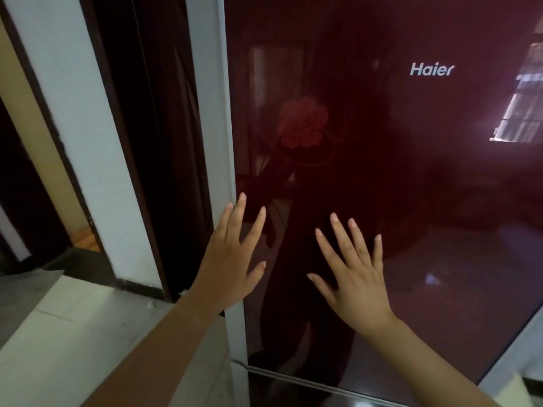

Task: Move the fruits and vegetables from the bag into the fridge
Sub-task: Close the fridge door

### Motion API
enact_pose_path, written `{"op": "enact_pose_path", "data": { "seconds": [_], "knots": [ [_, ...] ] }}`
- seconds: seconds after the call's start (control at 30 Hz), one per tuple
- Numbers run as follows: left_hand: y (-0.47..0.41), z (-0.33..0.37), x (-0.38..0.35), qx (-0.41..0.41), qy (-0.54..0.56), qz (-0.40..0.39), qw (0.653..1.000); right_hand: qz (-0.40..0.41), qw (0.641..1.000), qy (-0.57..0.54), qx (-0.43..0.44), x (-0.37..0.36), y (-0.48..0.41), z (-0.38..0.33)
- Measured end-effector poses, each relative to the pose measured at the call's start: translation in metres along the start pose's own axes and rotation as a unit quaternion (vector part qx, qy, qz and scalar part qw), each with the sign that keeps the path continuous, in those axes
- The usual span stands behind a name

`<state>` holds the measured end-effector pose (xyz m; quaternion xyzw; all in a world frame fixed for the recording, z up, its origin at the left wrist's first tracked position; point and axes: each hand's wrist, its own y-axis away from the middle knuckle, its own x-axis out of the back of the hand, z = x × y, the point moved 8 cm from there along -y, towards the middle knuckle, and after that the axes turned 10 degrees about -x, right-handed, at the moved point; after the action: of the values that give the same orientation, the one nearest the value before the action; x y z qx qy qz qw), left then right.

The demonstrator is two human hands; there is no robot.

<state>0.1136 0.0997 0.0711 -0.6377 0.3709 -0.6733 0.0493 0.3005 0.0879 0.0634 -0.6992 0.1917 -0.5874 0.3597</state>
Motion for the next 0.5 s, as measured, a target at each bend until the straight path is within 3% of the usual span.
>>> {"op": "enact_pose_path", "data": {
  "seconds": [0.5],
  "knots": [
    [-0.004,-0.003,-0.016,0.01,0.002,0.024,1.0,0.006,1.0,0.029,0.005,-0.016,-0.004,0.003]
  ]
}}
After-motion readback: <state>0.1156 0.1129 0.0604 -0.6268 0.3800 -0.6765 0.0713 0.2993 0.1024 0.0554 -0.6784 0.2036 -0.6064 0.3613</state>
